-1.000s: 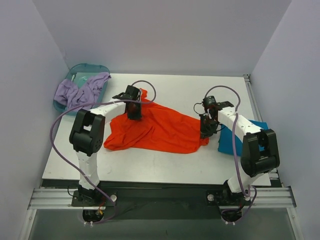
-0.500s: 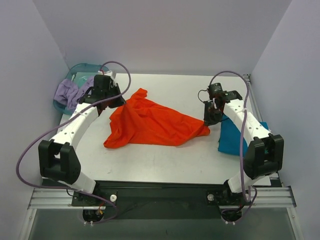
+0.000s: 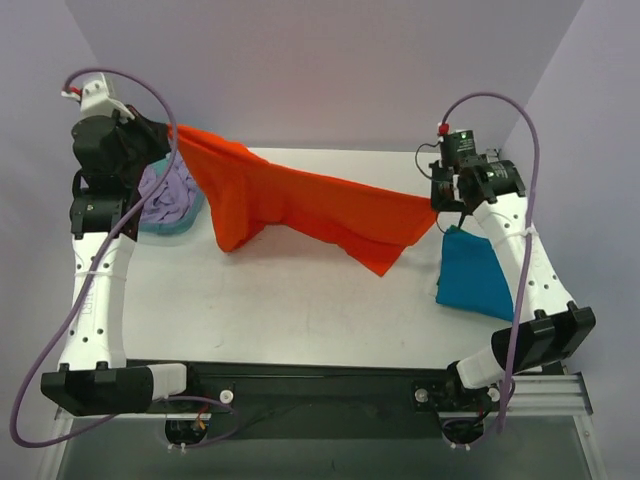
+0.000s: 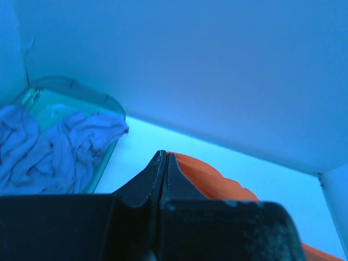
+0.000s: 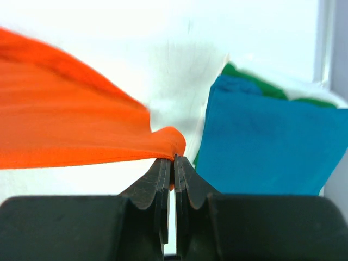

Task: Fold and stack the t-shirts
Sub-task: Flatten out the tshirt

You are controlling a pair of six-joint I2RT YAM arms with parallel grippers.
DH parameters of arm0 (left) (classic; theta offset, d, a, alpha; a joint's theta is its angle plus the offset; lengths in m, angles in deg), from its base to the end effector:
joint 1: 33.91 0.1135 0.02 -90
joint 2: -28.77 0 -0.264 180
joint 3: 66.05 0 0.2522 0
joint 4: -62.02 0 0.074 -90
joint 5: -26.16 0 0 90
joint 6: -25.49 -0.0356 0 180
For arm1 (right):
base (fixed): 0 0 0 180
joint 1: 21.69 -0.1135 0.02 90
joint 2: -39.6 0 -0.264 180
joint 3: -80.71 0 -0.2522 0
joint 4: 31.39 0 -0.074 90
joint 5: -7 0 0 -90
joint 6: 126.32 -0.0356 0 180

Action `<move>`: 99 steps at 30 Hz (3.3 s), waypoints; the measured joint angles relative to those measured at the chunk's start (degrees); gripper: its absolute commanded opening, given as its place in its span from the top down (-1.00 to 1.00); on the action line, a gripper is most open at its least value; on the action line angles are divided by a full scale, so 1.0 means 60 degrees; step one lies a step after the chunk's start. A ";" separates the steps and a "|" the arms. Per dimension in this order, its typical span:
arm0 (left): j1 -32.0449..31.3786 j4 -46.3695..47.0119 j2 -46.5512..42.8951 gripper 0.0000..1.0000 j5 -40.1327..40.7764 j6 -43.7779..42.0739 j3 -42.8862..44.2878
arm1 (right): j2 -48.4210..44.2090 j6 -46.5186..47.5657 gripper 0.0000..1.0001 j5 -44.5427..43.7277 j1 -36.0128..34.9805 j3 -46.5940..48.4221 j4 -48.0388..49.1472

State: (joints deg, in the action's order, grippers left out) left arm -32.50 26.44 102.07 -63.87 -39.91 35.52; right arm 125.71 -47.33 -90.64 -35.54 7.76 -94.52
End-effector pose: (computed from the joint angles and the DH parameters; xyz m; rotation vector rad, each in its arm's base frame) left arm 0.2749 0.0067 0.4719 -0.3839 1.6638 -0.3024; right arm 0.3105 0.0717 0.3936 0.0110 2.3001 0.0694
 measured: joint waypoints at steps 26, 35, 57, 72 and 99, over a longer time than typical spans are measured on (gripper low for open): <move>0.0095 0.3129 -0.0539 1.00 -0.1730 -0.0204 0.4659 | -0.3279 0.0965 1.00 -0.0663 -0.1177 0.2368 0.1585; -0.0124 0.3129 0.2794 1.00 -0.3286 0.0397 0.3115 | -0.0616 0.0860 1.00 -0.0390 -0.0098 0.1075 0.1832; -0.0157 0.3646 0.1093 1.00 -0.4393 0.1089 0.3668 | -0.2667 0.1370 1.00 -0.0601 -0.0619 0.1617 0.2452; -0.0157 0.4528 0.0295 1.00 -0.4659 0.0812 0.7042 | -0.4601 0.1632 1.00 -0.1137 -0.1140 0.2484 0.2925; -0.1031 0.3763 0.8229 -0.34 -0.6043 0.1749 0.1373 | 0.4717 0.0295 -0.46 0.0444 0.1494 -0.0528 0.4889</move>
State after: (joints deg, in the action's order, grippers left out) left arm -38.69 49.02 151.45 -100.13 -29.42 43.76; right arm 154.01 -45.55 -87.97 -26.58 4.59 -65.19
